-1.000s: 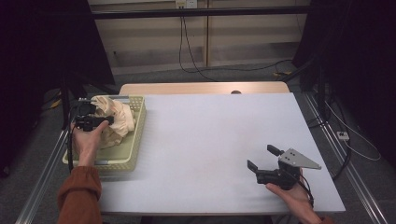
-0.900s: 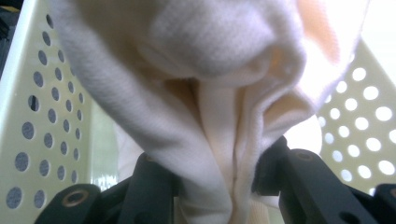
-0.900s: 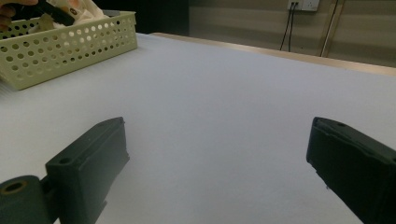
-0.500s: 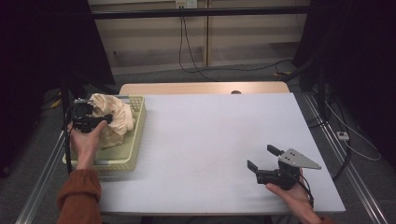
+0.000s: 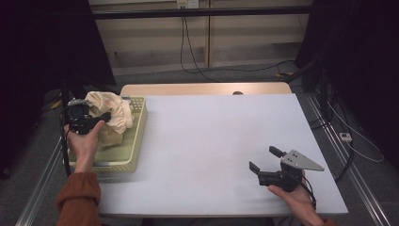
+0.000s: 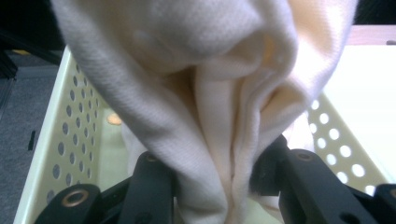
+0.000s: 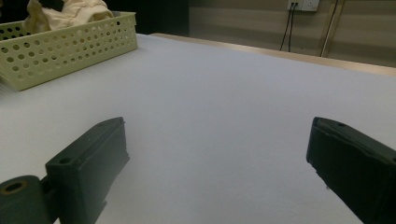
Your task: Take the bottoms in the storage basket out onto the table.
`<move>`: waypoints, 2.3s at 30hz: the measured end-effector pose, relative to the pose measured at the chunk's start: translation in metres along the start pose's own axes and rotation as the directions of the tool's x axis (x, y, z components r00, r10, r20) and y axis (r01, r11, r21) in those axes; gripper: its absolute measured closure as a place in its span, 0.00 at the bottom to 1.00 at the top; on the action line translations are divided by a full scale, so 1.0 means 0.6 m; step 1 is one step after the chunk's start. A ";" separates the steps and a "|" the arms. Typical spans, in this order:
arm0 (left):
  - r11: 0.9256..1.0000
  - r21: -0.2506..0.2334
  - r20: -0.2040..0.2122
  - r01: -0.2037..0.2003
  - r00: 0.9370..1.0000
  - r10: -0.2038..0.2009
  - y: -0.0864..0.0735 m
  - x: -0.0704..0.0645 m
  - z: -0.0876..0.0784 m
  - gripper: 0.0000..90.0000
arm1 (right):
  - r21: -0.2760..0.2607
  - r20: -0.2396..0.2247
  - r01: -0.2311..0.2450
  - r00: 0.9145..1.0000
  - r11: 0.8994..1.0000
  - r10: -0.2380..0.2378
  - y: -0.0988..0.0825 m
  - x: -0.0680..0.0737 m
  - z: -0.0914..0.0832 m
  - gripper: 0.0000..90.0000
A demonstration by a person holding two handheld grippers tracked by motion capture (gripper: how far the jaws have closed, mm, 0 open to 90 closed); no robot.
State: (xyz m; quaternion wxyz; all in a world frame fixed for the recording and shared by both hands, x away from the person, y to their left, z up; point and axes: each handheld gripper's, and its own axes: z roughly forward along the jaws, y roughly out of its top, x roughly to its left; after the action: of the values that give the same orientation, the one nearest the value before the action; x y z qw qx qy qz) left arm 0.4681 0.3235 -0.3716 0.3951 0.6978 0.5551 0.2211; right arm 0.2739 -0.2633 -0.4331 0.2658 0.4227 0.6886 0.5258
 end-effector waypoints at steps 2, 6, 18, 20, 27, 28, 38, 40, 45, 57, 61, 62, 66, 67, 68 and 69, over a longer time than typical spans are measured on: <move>1.000 -0.011 -0.001 -0.001 1.000 0.001 0.002 -0.002 -0.003 0.73 | 0.001 -0.001 0.000 1.000 1.000 0.000 0.000 0.000 0.000 0.06; 0.999 -0.039 0.008 0.010 1.000 -0.009 0.003 -0.003 -0.008 0.73 | 0.002 -0.002 -0.001 1.000 1.000 0.001 0.000 0.001 -0.001 0.06; 0.989 -0.147 0.030 -0.003 1.000 0.007 0.009 -0.015 -0.029 0.73 | -0.001 -0.002 0.000 1.000 1.000 0.000 0.000 0.001 -0.001 0.06; 0.988 -0.154 0.029 -0.010 0.999 0.015 0.011 -0.018 -0.033 0.73 | -0.001 -0.002 0.000 1.000 1.000 0.000 0.000 0.000 -0.001 0.06; 0.981 -0.192 0.034 -0.037 0.998 0.044 0.021 -0.033 -0.046 0.73 | -0.001 -0.003 0.000 1.000 1.000 0.000 0.000 0.001 -0.001 0.06; 0.979 -0.199 0.032 -0.042 0.998 0.049 0.022 -0.035 -0.048 0.73 | -0.001 -0.004 -0.001 1.000 1.000 0.001 0.000 0.001 -0.001 0.06; 0.963 -0.267 0.030 -0.039 0.998 0.048 0.026 -0.045 -0.062 0.73 | -0.002 -0.004 0.000 1.000 1.000 0.000 0.000 0.001 -0.001 0.06; 0.960 -0.277 0.031 -0.037 0.998 0.047 0.026 -0.045 -0.064 0.73 | -0.001 -0.004 -0.001 1.000 1.000 0.001 0.000 0.001 -0.001 0.06; 0.952 -0.303 0.037 -0.037 0.998 0.051 0.028 -0.046 -0.072 0.73 | 0.001 -0.004 0.001 1.000 1.000 -0.001 0.000 0.001 0.000 0.06; 0.934 -0.352 0.065 -0.054 0.995 0.081 0.037 -0.060 -0.090 0.73 | 0.001 -0.003 -0.002 1.000 1.000 0.002 0.000 0.001 0.000 0.06; 0.932 -0.355 0.078 -0.074 0.991 0.108 0.040 -0.069 -0.091 0.73 | 0.001 -0.004 -0.002 1.000 1.000 0.002 0.000 0.001 -0.001 0.05; 0.933 -0.352 0.080 -0.078 0.990 0.113 0.041 -0.071 -0.092 0.73 | 0.000 -0.004 -0.001 1.000 1.000 0.001 0.000 0.001 -0.001 0.06; 0.931 -0.356 0.093 -0.081 0.988 0.121 0.045 -0.080 -0.094 0.73 | 0.000 -0.004 -0.001 1.000 1.000 0.001 0.000 0.001 -0.001 0.05; 0.930 -0.358 0.097 -0.081 0.988 0.123 0.046 -0.082 -0.095 0.73 | -0.001 -0.004 -0.001 1.000 1.000 0.001 0.000 0.001 -0.001 0.06; 0.930 -0.358 0.098 -0.085 0.987 0.128 0.047 -0.084 -0.095 0.73 | 0.000 -0.004 -0.002 1.000 1.000 0.002 0.000 0.001 -0.001 0.05; 0.932 -0.353 0.105 -0.084 0.986 0.129 0.047 -0.085 -0.095 0.73 | 0.000 -0.005 -0.002 1.000 1.000 0.002 0.000 0.001 -0.001 0.05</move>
State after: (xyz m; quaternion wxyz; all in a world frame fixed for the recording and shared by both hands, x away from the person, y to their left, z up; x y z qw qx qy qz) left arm 0.4278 0.2906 -0.3086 0.5336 0.6587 0.4427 0.2922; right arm 0.2733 -0.2631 -0.4329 0.2635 0.4222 0.6889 0.5270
